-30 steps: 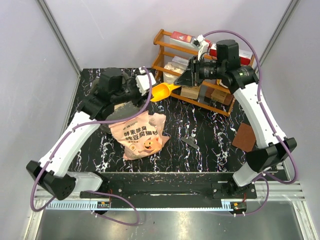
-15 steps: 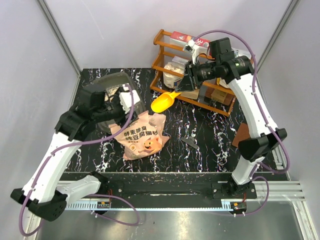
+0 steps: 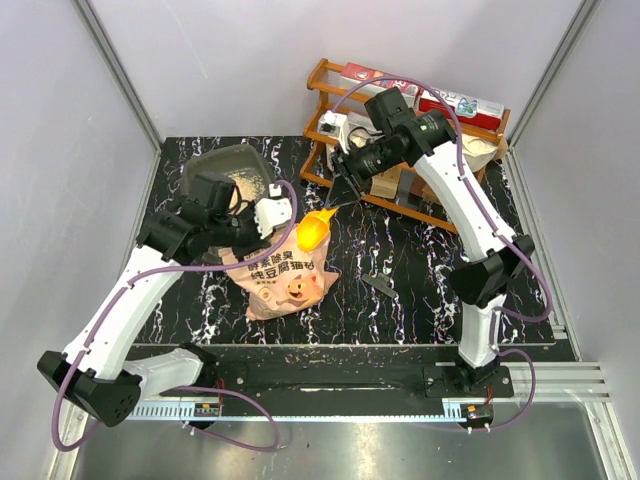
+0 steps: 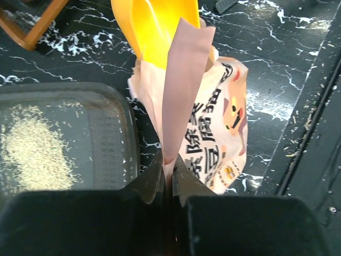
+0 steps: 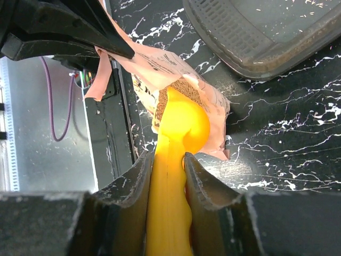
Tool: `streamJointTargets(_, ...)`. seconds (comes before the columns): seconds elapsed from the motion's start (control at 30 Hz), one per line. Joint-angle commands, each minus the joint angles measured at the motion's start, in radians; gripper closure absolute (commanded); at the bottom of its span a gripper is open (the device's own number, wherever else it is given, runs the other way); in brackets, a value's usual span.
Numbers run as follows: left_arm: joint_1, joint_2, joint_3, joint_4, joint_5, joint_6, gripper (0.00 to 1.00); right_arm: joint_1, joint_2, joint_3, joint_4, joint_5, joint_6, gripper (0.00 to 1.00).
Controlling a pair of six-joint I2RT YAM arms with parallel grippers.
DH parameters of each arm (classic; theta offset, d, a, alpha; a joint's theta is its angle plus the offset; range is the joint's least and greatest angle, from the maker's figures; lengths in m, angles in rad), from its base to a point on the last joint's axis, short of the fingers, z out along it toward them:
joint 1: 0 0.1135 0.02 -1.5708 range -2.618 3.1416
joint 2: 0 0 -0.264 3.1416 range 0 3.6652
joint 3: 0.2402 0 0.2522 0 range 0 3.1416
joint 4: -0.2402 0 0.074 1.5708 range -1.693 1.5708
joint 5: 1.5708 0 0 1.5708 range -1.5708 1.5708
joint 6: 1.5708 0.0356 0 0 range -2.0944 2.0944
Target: Fill the litter box with clean litter
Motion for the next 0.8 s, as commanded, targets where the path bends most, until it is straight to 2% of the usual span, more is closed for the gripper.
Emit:
streamJointTargets(0.0, 0.000, 0.030, 0.028, -0.007, 0.096, 0.021, 1.00, 0.027, 0.006, 0.063, -0.167, 0.028, -0.088, 1.00)
streamJointTargets(0.1, -0.023, 0.040, 0.053, 0.058, 0.130, -0.060, 1.00, 0.028, 0.022, 0.102, -0.213, 0.040, -0.068, 1.00)
streamJointTargets(0.23, -0.058, 0.053, 0.091, 0.220, 0.120, -0.189, 1.00, 0.030, 0.065, 0.193, -0.327, 0.063, -0.070, 1.00)
streamJointTargets(0.5, -0.121, 0.118, 0.229, 0.412, 0.038, -0.255, 1.00, 0.021, -0.040, 0.080, -0.327, 0.190, -0.057, 1.00)
streamJointTargets(0.63, -0.138, 0.129, 0.231, 0.496, -0.024, -0.258, 1.00, 0.008, -0.091, 0.031, -0.314, 0.241, -0.030, 1.00)
streamJointTargets(0.77, -0.144, 0.135, 0.215, 0.507, -0.063, -0.212, 1.00, -0.042, -0.129, 0.044, -0.288, 0.279, 0.009, 1.00)
